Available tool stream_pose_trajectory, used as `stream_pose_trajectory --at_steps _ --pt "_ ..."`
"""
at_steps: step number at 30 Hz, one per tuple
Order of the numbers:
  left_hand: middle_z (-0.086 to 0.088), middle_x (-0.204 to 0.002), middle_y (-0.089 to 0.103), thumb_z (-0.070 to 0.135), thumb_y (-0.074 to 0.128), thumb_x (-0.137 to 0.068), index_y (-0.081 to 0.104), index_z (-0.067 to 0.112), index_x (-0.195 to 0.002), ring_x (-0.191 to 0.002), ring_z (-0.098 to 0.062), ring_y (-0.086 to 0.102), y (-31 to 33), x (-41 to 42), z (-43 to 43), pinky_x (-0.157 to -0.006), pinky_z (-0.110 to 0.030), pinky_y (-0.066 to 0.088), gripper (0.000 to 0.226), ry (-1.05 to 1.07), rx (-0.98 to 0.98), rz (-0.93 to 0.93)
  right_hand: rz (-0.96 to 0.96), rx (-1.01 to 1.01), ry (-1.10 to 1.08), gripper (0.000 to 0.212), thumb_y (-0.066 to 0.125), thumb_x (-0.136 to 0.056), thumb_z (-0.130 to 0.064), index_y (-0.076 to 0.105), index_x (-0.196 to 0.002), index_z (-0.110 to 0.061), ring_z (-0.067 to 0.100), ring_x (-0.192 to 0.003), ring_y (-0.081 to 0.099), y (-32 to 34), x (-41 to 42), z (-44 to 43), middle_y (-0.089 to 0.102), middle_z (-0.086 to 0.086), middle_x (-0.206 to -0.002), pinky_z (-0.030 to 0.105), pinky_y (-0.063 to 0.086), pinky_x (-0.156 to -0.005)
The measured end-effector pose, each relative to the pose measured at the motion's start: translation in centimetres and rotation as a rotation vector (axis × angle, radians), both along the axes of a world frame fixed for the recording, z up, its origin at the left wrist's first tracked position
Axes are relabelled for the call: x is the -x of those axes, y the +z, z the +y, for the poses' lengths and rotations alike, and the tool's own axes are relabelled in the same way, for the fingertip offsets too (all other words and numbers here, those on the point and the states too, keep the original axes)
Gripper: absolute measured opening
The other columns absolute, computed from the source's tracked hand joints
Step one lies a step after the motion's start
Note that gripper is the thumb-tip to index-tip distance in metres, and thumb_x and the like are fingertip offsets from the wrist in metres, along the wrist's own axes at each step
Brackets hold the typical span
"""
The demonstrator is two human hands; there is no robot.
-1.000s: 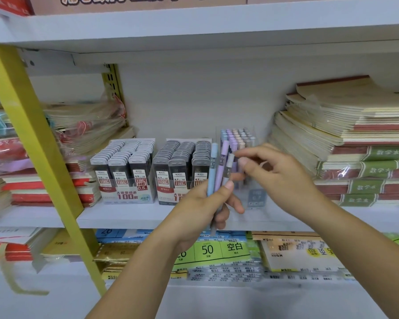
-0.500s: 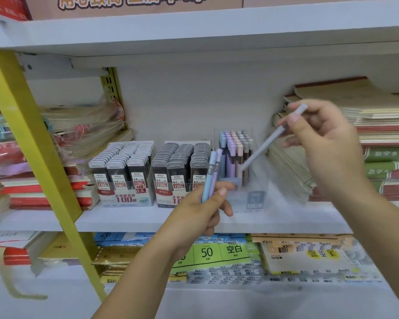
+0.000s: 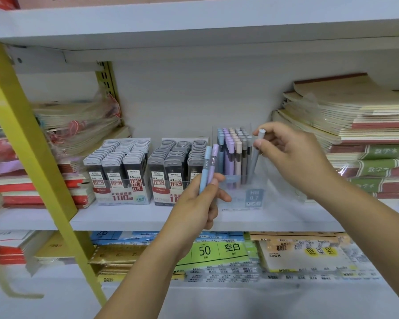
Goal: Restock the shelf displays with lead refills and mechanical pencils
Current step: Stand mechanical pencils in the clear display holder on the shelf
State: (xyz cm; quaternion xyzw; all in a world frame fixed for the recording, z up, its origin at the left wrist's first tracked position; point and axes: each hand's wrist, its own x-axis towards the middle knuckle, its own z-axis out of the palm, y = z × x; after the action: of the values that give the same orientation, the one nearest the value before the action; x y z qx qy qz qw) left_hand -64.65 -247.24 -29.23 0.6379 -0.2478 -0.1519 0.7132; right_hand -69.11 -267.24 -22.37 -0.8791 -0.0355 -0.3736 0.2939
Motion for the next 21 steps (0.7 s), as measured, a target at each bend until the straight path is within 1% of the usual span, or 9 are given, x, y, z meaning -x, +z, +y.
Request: stream_pose_trajectory --at_steps 4,7,9,11,13,15,17,19,21 --pt "0.005 -0.083 0.07 0.034 0.045 -0.106 0.067 0.038 -0.105 -0.048 -0.007 0.037 0.0 0.0 0.1 -0.044 -0.019 0.032 0.022 -0.007 -0.009 -0.008 0.005 -0.045 -0.002 0.012 0.064 -0.091 -0.018 0.063 -0.101 -0.026 0.011 -0.08 0.063 0.3 -0.8 -0.4 0.066 -0.008 -0.083 0.02 0.048 -0.073" --pt "0.005 -0.082 0.069 0.034 0.045 -0.106 0.067 0.036 -0.107 -0.049 -0.007 0.037 0.0 0.0 0.2 -0.045 -0.019 0.033 0.022 -0.008 -0.01 -0.018 -0.018 -0.061 0.022 0.027 0.066 -0.09 -0.019 0.051 -0.106 -0.034 0.004 -0.075 0.063 0.4 -0.9 -0.3 0.066 -0.008 -0.078 0.012 0.046 -0.069" --pt "0.006 -0.082 0.069 0.033 0.045 -0.106 0.066 0.035 -0.109 -0.049 -0.007 0.038 0.0 0.0 0.2 -0.045 -0.019 0.033 0.021 -0.006 -0.013 -0.024 -0.029 -0.05 0.028 0.03 0.067 -0.09 -0.02 0.048 -0.103 -0.039 0.002 -0.074 0.062 0.3 -0.8 -0.3 0.065 -0.009 -0.076 0.012 0.047 -0.067" --pt "0.006 -0.082 0.069 0.034 0.045 -0.106 0.066 0.035 -0.109 -0.049 -0.006 0.038 0.0 0.0 0.2 -0.045 -0.019 0.033 0.021 -0.006 -0.011 -0.027 -0.021 -0.026 0.014 0.025 0.067 -0.09 -0.021 0.05 -0.099 -0.037 0.002 -0.076 0.062 0.0 -0.9 -0.3 0.065 -0.01 -0.078 0.011 0.047 -0.065" --pt "0.006 -0.082 0.069 0.034 0.046 -0.106 0.067 0.036 -0.11 -0.049 -0.006 0.038 0.0 0.0 0.2 -0.046 -0.019 0.034 0.021 -0.011 -0.006 -0.029 0.014 0.037 -0.043 0.018 0.068 -0.089 -0.023 0.055 -0.098 -0.032 0.001 -0.082 0.059 -0.4 -1.2 -0.4 0.062 -0.013 -0.083 0.01 0.044 -0.065" --pt "0.006 -0.082 0.07 0.035 0.047 -0.105 0.067 0.038 -0.113 -0.05 -0.006 0.039 0.0 0.1 0.2 -0.047 -0.019 0.035 0.022 -0.026 -0.001 -0.037 0.049 0.128 -0.151 0.014 0.067 -0.089 -0.024 0.061 -0.101 -0.025 0.006 -0.089 0.052 -0.8 -1.7 -0.6 0.054 -0.009 -0.094 0.019 0.04 -0.073" --pt "0.004 -0.082 0.07 0.038 0.046 -0.105 0.067 0.042 -0.114 -0.051 -0.007 0.041 0.1 0.2 0.3 -0.048 -0.02 0.038 0.023 -0.053 0.001 -0.055 0.075 0.14 -0.232 0.018 0.064 -0.091 -0.025 0.064 -0.109 -0.022 0.013 -0.098 0.046 -0.8 -1.8 -0.3 0.044 -0.003 -0.103 0.025 0.035 -0.081" --pt "0.004 -0.081 0.071 0.042 0.045 -0.104 0.066 0.047 -0.116 -0.051 -0.008 0.041 0.3 0.2 0.5 -0.05 -0.021 0.039 0.024 -0.087 -0.013 -0.072 -0.013 0.137 -0.243 0.023 0.06 -0.094 -0.026 0.063 -0.116 -0.02 0.01 -0.099 0.043 -0.8 -1.2 0.5 0.041 -0.004 -0.105 0.024 0.035 -0.083" --pt "0.004 -0.078 0.069 0.043 0.045 -0.104 0.064 0.048 -0.117 -0.05 -0.008 0.039 0.5 0.3 0.4 -0.049 -0.02 0.037 0.024 -0.127 -0.022 -0.074 -0.112 0.089 -0.156 0.023 0.056 -0.096 -0.026 0.064 -0.117 -0.02 0.005 -0.088 0.048 -1.0 -0.2 1.7 0.049 -0.007 -0.102 0.016 0.037 -0.077"
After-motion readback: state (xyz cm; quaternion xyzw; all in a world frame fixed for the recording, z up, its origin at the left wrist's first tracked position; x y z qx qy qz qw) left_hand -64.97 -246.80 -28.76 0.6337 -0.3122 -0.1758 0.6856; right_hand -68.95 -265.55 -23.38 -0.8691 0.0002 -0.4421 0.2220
